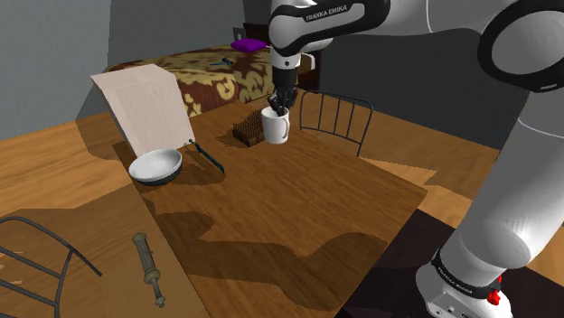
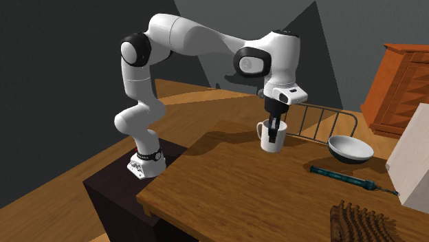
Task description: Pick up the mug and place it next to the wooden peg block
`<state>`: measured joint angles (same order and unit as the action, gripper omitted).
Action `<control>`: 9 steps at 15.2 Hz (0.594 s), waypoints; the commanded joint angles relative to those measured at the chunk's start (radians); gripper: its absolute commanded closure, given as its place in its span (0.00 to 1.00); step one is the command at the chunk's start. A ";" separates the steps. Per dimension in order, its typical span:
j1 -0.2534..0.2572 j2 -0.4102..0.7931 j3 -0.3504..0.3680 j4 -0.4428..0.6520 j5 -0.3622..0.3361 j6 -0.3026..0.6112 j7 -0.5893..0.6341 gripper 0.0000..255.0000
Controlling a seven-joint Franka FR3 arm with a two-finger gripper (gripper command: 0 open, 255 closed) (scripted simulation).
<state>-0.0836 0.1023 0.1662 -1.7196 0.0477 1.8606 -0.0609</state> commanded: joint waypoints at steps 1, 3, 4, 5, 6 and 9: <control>-0.018 0.051 -0.016 0.070 -0.005 -0.020 -0.034 1.00; -0.037 0.101 -0.030 0.137 -0.009 -0.041 -0.066 1.00; -0.046 0.127 -0.037 0.173 -0.010 -0.052 -0.082 1.00; -0.055 0.154 -0.044 0.212 -0.012 -0.064 -0.097 1.00; -0.064 0.183 -0.050 0.253 -0.013 -0.077 -0.113 1.00; -0.090 0.277 -0.067 0.392 -0.016 -0.125 -0.156 1.00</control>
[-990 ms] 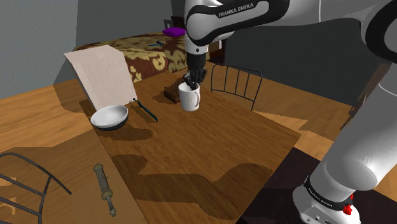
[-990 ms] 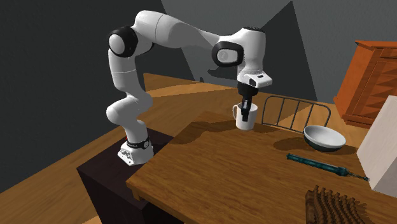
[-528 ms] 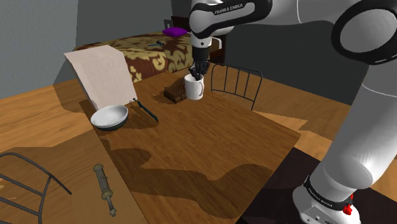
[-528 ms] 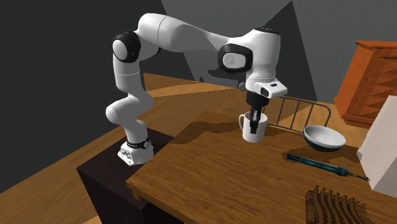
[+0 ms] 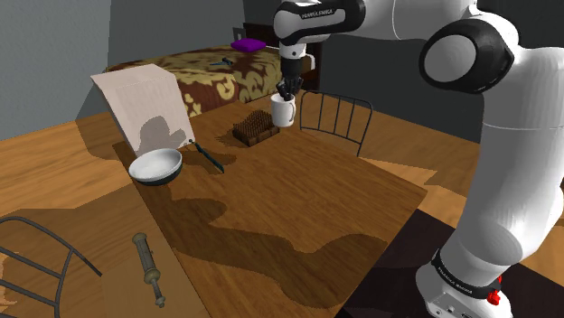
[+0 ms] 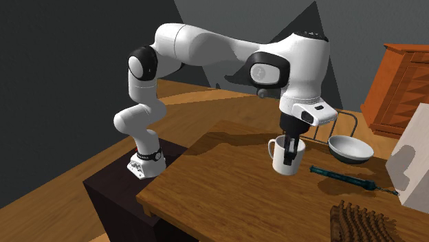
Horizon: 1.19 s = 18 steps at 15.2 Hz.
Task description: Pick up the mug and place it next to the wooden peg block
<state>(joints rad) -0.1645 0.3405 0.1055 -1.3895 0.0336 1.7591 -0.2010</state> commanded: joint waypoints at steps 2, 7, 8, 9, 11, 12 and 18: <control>-0.012 0.047 -0.007 0.061 -0.002 -0.015 -0.021 1.00; -0.013 0.043 -0.008 -0.012 -0.001 0.054 -0.024 1.00; -0.013 0.044 -0.008 -0.025 -0.001 0.067 -0.025 1.00; -0.014 0.044 -0.008 -0.038 -0.001 0.081 -0.026 1.00; -0.014 0.046 -0.008 -0.062 0.000 0.107 -0.027 1.00; -0.014 0.047 -0.008 -0.074 0.000 0.120 -0.028 1.00; -0.014 0.059 -0.009 -0.137 0.000 0.195 -0.031 1.00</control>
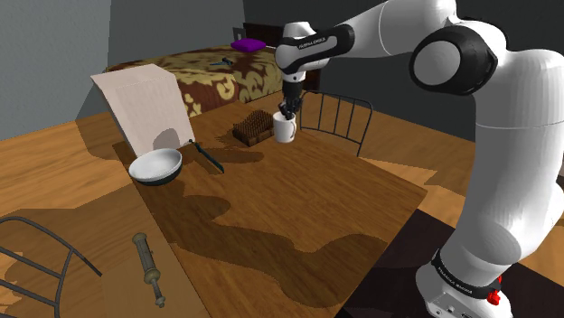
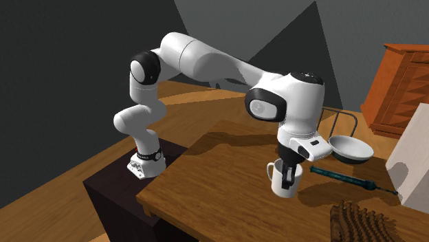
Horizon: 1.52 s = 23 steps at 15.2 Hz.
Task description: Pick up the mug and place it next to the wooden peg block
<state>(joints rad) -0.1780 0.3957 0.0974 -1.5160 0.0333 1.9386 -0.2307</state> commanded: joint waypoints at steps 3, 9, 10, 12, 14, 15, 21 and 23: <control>-0.001 0.012 -0.001 -0.038 0.000 0.051 -0.003 1.00; 0.000 0.035 -0.001 -0.086 -0.001 0.122 -0.006 1.00; 0.000 0.040 -0.002 -0.093 -0.001 0.133 -0.007 1.00; 0.000 0.049 -0.002 -0.106 -0.001 0.156 -0.007 1.00; 0.000 0.059 -0.002 -0.117 -0.002 0.177 -0.008 1.00; 0.000 0.059 -0.002 -0.117 -0.002 0.177 -0.008 1.00; 0.000 0.059 -0.002 -0.117 -0.002 0.177 -0.008 1.00; 0.001 0.059 -0.002 -0.117 -0.002 0.177 -0.008 0.00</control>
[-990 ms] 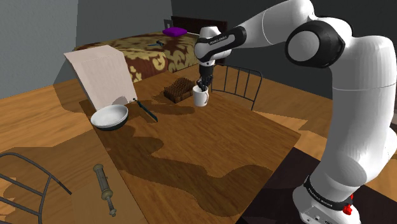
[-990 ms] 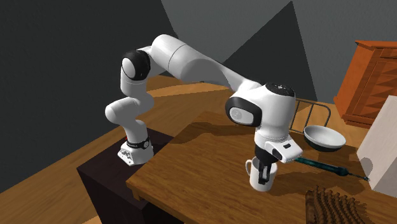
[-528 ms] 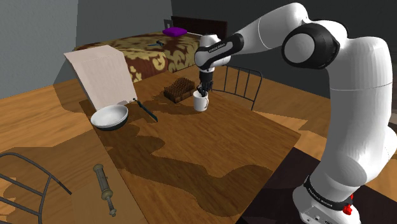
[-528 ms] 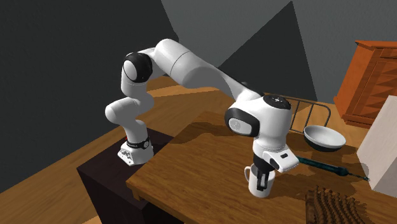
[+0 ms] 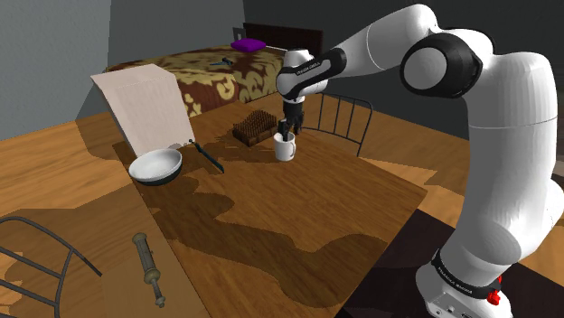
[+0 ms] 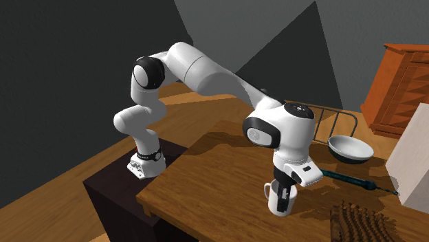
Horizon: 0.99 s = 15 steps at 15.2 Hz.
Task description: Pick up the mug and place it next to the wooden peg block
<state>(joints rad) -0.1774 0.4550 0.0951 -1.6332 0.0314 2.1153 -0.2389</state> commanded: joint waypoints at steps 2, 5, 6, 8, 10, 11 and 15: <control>0.000 0.000 0.000 0.000 0.000 0.000 0.000 0.00; -0.002 -0.014 0.000 0.013 0.001 -0.027 -0.001 0.00; -0.003 -0.027 0.000 0.028 0.002 -0.055 -0.001 0.00; -0.005 -0.047 0.000 0.059 0.003 -0.106 -0.001 0.00; -0.005 -0.047 0.000 0.059 0.003 -0.106 -0.001 0.00; -0.005 -0.047 0.000 0.059 0.003 -0.106 -0.001 0.00; -0.005 -0.047 0.000 0.059 0.003 -0.106 -0.001 0.00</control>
<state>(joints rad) -0.1828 0.4081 0.0953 -1.5740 0.0342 2.0094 -0.2404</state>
